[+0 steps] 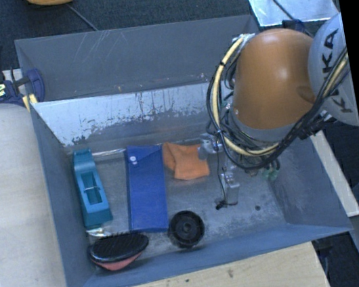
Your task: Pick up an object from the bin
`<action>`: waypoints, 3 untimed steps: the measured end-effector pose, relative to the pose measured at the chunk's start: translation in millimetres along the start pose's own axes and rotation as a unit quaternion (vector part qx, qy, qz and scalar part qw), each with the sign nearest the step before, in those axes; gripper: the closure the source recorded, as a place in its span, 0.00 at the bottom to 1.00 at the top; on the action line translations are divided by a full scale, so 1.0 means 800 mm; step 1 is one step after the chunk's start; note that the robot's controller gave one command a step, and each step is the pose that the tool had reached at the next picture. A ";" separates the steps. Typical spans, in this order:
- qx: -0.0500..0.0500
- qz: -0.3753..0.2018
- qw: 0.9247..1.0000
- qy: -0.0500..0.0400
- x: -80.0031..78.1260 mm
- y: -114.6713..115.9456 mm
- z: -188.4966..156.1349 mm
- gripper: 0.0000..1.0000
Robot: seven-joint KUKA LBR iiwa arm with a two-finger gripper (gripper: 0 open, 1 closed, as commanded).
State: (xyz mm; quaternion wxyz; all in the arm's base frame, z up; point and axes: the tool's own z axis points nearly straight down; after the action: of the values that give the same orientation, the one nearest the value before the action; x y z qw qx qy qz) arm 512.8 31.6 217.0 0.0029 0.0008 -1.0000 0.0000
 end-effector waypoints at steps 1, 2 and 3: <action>0.000 0.000 1.000 -0.004 -0.002 0.000 -0.006 0.00; -0.001 0.026 1.000 -0.009 -0.038 0.004 0.042 0.00; 0.000 0.093 0.996 -0.004 -0.034 0.000 0.093 0.00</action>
Offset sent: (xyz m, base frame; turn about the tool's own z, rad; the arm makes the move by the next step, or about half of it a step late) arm 0.0574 0.0072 -0.0869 0.1054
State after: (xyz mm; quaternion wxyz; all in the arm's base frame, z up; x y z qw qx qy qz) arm 539.9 32.0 142.2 -0.0011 -0.0924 -0.9957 -0.0001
